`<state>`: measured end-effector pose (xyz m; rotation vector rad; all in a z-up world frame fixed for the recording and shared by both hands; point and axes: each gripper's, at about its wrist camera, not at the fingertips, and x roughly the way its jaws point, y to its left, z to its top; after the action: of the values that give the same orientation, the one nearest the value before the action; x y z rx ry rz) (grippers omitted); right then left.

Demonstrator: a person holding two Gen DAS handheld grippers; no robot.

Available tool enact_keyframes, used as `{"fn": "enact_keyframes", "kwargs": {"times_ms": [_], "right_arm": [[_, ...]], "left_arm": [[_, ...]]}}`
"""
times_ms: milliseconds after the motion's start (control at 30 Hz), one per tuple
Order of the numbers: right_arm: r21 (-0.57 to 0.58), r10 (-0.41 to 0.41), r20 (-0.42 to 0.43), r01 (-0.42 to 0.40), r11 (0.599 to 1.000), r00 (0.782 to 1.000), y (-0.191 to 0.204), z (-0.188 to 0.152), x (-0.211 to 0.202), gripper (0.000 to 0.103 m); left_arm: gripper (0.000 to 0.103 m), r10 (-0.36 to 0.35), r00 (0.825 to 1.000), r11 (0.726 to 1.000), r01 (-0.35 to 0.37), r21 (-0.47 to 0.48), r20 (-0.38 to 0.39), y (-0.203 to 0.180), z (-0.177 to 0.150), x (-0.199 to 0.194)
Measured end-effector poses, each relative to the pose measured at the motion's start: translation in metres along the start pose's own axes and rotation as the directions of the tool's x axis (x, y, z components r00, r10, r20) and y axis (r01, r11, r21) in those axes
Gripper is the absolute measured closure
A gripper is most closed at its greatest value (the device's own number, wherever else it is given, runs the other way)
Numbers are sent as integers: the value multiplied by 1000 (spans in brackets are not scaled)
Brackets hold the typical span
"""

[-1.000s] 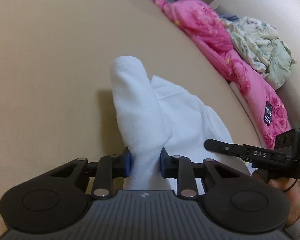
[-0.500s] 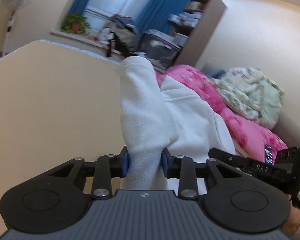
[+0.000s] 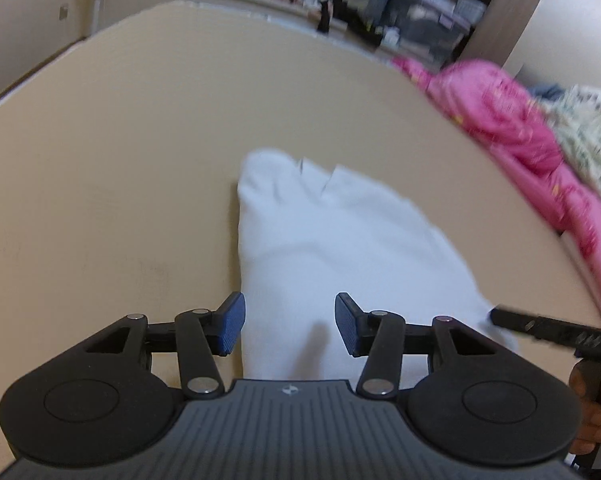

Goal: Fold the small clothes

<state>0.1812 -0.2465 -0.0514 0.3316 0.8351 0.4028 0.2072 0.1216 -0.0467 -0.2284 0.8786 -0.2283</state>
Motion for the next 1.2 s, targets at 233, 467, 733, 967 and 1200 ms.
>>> {"fn": "enact_keyframes", "kwargs": {"times_ms": [233,467,733,967,1200], "right_arm": [[45,-1,-21,2,999,1000,-10,-15,4,69],[-2,-4,24,4,1000,1000,-1,-15,-1,92],[31,-28,-27,28,999,999,-7,-24,4,77],[23,3,57,-4,1000,998,-4,-13,-17,92],[27,-136,-23,136,990,990,-19,-26,-11,66]], "left_arm": [[43,23,998,1000,-23,-2,-54,16,-12,13],[43,8,998,1000,-9,-21,-56,15,-18,17],[39,-73,990,976,45,-212,-123,33,-28,28],[68,-122,991,975,109,-194,-55,29,-31,6],[58,27,993,999,-31,-29,-111,20,-42,4]]}}
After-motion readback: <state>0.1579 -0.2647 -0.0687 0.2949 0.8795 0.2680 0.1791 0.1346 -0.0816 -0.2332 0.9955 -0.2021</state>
